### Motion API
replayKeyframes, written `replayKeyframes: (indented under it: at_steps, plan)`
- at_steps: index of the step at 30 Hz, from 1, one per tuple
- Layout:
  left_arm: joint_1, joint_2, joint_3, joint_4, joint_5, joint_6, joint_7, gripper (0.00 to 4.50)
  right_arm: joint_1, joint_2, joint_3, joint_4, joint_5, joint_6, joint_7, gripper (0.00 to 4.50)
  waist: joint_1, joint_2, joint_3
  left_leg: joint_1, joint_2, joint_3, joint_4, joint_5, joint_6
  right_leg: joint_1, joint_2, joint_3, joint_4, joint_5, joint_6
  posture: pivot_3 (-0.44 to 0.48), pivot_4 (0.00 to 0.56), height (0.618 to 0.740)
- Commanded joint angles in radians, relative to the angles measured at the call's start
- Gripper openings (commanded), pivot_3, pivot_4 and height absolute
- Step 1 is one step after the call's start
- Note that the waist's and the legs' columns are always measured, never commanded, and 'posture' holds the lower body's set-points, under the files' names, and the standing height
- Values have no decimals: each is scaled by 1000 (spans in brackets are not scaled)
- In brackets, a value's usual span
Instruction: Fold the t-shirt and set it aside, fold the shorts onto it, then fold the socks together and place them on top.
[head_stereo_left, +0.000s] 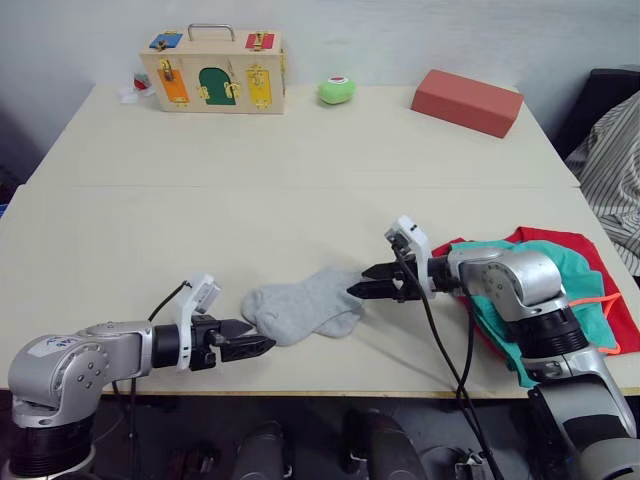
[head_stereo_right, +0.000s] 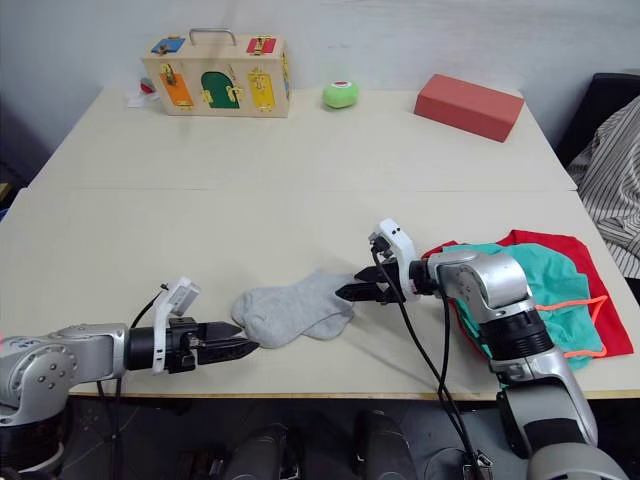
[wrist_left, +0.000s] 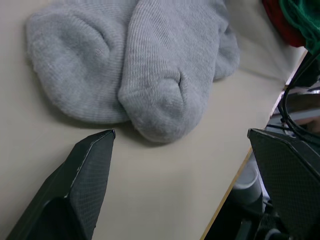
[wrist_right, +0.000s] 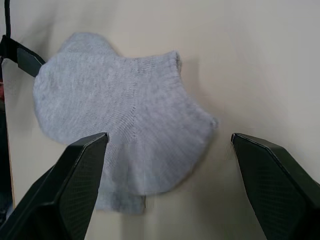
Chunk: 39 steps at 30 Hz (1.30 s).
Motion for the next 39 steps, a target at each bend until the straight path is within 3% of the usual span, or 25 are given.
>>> replayKeyframes:
  at_steps: [1, 4, 11, 12, 16, 26, 31, 39]
  plan:
    - [3, -52, -54, 1, 13, 22, 69, 4500, -24, 41, -40, 5, 13, 23, -37, 3623, 4, 0, -1, 1, 0, 0, 0, 0, 0, 0, 0, 0, 0, 0, 1, 0, 150, 740]
    - [-20, -87, -55, 23, 35, 14, 118, 3855, -17, 50, -33, 15, -11, -8, -46, 2694, 13, 0, -1, 1, -1, 0, 0, 1, 0, 1, 0, 1, 0, 1, 1, 0, 150, 740]
    - [8, -76, -125, 0, 44, -68, 112, 1592, 3, 57, -45, -2, -13, -52, -54, 224, 8, 0, -1, 0, -1, 1, -2, 1, 0, 0, 0, 1, -1, 1, 2, 0, 150, 740]
    - [12, -72, -127, -2, 44, -79, 111, 1246, 10, 55, -47, -13, -10, -51, -55, 0, 7, 0, -1, 0, -1, 1, -3, 2, 0, 0, 0, 1, -1, 1, 2, 0, 150, 740]
    - [25, -62, -123, -2, 37, -121, 104, 30, 45, 60, -79, -71, 24, -45, -53, 0, 7, 0, -1, -1, 0, 1, -4, 1, -1, -1, 2, 1, -5, 1, 2, 0, 150, 740]
    - [-26, 30, -1, 35, -97, -69, 8, 30, 135, 27, -189, -235, 121, -29, -51, 0, 5, 0, -1, -1, 2, 1, -5, 1, -2, -1, 4, 1, -6, 1, 2, 0, 150, 740]
    - [-69, 34, 70, 112, -153, -27, 8, 30, 170, 29, -219, -292, 151, -15, -82, 0, 7, 0, -1, -2, 2, 0, -6, 1, -2, -2, 4, 0, -7, 1, 2, 0, 150, 740]
    - [-174, 227, 38, 259, -190, -1, -128, 30, 273, 48, -299, -472, 271, 92, -189, 0, 7, 0, -1, -3, 2, 0, -6, 0, -3, -4, 4, 1, -8, 1, 1, 0, 150, 740]
